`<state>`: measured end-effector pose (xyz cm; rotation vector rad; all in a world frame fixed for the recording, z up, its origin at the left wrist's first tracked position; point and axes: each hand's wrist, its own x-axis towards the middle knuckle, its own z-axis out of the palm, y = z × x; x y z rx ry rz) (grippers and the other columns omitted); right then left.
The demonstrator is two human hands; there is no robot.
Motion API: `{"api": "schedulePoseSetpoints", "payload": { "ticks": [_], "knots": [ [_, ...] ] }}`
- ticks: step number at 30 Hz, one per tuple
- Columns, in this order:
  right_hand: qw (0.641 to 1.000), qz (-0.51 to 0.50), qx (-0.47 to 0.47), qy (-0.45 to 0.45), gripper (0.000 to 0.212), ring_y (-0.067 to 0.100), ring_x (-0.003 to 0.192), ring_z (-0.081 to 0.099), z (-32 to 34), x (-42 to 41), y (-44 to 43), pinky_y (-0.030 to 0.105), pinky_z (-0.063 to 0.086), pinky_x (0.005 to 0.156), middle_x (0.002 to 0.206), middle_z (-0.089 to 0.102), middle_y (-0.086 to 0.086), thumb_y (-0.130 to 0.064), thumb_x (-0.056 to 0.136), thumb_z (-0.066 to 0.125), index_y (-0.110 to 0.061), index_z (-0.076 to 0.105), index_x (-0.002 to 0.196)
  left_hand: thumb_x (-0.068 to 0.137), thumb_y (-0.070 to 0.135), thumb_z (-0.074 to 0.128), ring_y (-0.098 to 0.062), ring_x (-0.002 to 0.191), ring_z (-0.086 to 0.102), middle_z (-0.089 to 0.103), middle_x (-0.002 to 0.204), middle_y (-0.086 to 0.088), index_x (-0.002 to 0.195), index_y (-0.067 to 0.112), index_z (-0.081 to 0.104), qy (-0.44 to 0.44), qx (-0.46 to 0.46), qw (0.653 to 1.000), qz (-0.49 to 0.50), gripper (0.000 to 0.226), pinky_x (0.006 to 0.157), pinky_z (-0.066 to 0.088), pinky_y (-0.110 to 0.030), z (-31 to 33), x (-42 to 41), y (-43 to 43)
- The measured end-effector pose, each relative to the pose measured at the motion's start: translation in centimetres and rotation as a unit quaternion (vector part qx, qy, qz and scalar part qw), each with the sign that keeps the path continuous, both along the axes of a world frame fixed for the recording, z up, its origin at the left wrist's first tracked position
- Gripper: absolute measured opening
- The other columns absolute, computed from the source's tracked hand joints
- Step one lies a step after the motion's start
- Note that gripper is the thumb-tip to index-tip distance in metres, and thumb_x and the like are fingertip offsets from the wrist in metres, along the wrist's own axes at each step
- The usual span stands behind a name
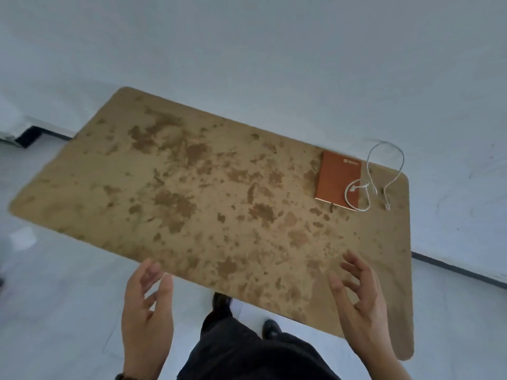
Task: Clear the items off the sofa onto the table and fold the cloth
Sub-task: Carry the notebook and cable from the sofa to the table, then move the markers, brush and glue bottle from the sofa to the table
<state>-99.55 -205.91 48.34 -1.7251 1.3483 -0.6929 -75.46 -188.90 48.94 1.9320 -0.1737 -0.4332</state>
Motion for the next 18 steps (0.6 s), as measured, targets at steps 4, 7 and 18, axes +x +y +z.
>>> {"api": "schedulePoseSetpoints", "payload": {
  "ticks": [4,7,18],
  "knots": [
    [0.996,0.083,0.017,-0.012,0.049,0.009,0.114,0.059,-0.2,0.3,0.0,0.029,0.051,0.085,0.126,0.052,-0.02,-0.049,0.091,0.062,-0.041,0.045,0.136,0.096,0.022,0.056,-0.006,0.107,0.058,0.06,0.121,0.007,0.131,0.024,0.05,-0.03,-0.005,0.992,0.123,0.035,0.09,0.049,-0.034,0.6,-3.2,5.2],
    [0.987,0.156,0.024,-0.021,0.054,0.01,0.115,0.058,-1.3,0.6,1.6,0.038,0.053,0.09,0.126,0.053,-0.013,-0.057,0.086,0.055,-0.04,0.044,0.136,0.096,0.022,0.056,-0.012,0.111,0.059,0.061,0.118,0.009,0.131,0.023,0.05,-0.044,0.018,0.977,0.209,0.036,0.094,0.05,-0.044,0.8,-6.3,11.0],
    [0.873,0.485,0.044,-0.007,0.049,0.002,0.116,0.056,-0.4,9.5,19.4,0.024,0.051,0.089,0.127,0.054,-0.021,-0.045,0.086,0.058,-0.034,0.045,0.132,0.095,0.024,0.059,-0.023,0.113,0.06,0.063,0.116,0.013,0.131,0.028,0.05,-0.047,0.029,0.862,0.504,0.037,0.093,0.046,-0.036,0.8,-18.9,33.5]
  ]
}}
